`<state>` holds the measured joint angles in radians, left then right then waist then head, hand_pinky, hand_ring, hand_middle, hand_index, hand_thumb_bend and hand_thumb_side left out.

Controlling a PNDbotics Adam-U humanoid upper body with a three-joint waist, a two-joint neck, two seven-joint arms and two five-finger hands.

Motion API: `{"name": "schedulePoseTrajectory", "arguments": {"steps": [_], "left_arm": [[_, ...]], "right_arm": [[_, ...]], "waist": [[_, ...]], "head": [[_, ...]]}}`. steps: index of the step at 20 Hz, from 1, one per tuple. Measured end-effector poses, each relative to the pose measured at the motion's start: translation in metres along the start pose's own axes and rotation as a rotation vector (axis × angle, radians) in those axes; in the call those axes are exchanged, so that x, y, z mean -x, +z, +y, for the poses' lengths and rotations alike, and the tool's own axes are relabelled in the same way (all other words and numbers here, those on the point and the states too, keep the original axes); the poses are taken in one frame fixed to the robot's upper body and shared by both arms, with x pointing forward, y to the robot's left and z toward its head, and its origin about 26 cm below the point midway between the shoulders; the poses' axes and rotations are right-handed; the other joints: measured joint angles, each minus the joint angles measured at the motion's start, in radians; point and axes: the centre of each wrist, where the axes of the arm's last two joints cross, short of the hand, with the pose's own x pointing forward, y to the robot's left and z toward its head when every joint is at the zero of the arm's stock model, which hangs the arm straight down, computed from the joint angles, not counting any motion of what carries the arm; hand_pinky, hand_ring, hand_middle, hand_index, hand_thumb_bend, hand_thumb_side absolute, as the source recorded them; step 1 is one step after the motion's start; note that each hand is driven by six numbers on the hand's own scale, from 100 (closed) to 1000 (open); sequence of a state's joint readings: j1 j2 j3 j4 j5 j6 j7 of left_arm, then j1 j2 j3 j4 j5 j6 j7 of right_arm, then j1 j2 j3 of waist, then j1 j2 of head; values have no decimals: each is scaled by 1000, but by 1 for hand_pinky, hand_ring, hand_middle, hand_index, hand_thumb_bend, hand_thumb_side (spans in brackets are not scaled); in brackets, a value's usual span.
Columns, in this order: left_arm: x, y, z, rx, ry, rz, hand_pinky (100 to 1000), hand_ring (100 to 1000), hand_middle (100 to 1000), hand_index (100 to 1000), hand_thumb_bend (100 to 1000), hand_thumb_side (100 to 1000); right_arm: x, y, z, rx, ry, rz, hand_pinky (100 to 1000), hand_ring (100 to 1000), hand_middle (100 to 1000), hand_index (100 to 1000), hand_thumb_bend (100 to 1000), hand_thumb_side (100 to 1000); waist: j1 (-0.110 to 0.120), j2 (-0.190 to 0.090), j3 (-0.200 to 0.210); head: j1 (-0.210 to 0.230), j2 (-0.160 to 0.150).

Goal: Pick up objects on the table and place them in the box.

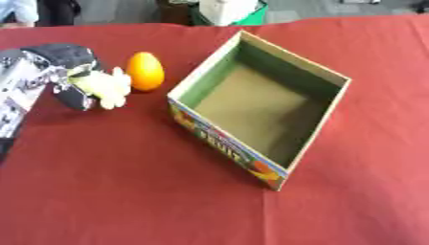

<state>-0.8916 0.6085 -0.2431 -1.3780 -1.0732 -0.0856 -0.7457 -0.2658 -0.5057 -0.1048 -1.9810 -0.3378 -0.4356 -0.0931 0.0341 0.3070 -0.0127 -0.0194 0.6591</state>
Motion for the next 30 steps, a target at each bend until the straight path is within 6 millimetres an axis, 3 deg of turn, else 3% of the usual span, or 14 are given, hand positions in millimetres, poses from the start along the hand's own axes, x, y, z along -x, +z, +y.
{"name": "schedulePoseTrajectory", "arguments": {"steps": [8, 12, 19, 23, 25, 30], "left_arm": [[-27, 40, 63, -200, -81, -57, 481, 504, 486, 521, 100, 233], [-47, 48, 88, -328, -63, -110, 488, 504, 480, 518, 100, 269], [-91, 31, 105, -489, 23, -210, 493, 504, 479, 513, 100, 276], [-101, 21, 103, -515, 31, -218, 484, 494, 476, 513, 100, 277], [-105, 16, 104, -529, 36, -214, 472, 488, 478, 515, 100, 276], [-141, -12, 92, -517, 77, -228, 478, 498, 482, 516, 100, 271]], "right_arm": [[0, 0, 0, 1, 0, 1, 696, 939, 763, 926, 100, 1000], [0, -2, 1, -1, -2, -7, 696, 938, 763, 926, 100, 1000], [-1, -7, 3, -12, -18, -20, 697, 938, 763, 926, 100, 1000], [-1, -9, 4, -16, -27, -23, 697, 938, 763, 927, 100, 1000], [-1, -13, 8, -18, -42, -36, 697, 938, 763, 927, 100, 1000], [-1, -19, 13, -26, -79, -49, 697, 938, 762, 927, 100, 1000]], "waist": [[1, -8, -8], [1, -8, -23], [3, -1, -50], [3, 2, -53], [1, 13, -87], [4, 24, -112]], "head": [[-6, 0], [6, -2], [34, -10], [44, -15], [65, -29], [105, -53]]}}
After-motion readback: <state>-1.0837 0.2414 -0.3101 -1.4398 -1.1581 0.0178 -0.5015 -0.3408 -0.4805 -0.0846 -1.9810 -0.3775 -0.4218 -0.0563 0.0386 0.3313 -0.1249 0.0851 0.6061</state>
